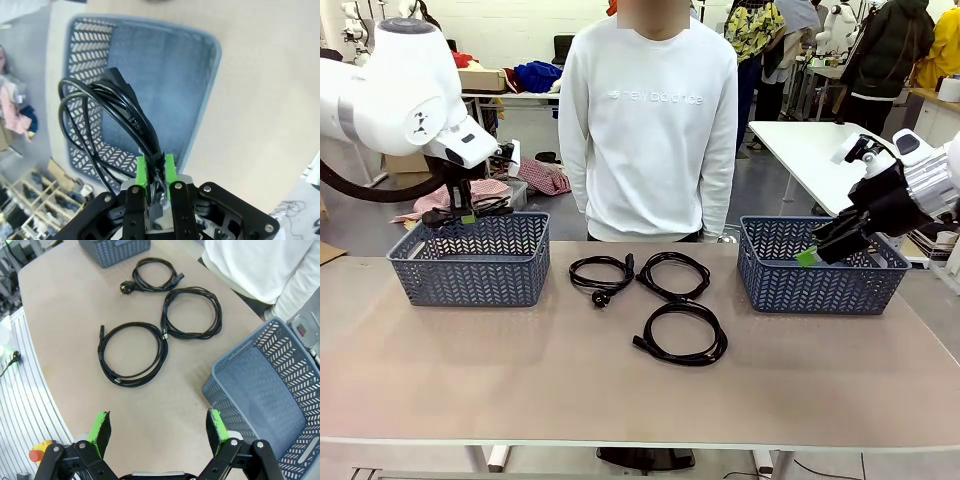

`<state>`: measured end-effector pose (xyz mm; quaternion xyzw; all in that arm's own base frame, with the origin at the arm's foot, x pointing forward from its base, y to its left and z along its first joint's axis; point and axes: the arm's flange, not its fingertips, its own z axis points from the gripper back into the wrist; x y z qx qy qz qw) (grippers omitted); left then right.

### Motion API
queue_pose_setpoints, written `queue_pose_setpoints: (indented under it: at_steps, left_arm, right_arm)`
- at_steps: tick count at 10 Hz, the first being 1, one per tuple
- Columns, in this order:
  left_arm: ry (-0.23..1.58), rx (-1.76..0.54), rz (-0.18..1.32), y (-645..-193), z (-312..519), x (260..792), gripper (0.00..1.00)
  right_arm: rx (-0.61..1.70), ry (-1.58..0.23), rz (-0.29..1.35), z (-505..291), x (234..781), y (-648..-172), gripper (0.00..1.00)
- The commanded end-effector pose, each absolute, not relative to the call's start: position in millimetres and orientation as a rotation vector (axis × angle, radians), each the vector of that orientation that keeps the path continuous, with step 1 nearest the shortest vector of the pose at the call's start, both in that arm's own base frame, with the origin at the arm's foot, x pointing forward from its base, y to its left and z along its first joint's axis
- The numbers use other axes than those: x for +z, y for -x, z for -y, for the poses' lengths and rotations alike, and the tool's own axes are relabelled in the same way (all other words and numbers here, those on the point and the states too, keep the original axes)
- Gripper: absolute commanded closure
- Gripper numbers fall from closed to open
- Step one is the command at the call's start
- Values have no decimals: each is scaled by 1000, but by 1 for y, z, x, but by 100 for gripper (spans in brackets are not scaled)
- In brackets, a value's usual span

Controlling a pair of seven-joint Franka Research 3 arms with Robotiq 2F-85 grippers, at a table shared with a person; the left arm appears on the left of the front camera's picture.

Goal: Organize the cables according to human instructions.
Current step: Pick up a bundle of cables and place it in the basket indicated by the human.

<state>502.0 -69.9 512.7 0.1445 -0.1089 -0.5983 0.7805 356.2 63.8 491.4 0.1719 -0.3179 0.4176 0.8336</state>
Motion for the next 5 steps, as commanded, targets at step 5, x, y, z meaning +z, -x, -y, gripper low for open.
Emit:
queue_pose_setpoints:
  at_steps: [5]
  left_arm:
    - [-234,-1387,213,-549,50,495,83]
  right_arm:
    - [895,-378,684,-63,490,-358,0]
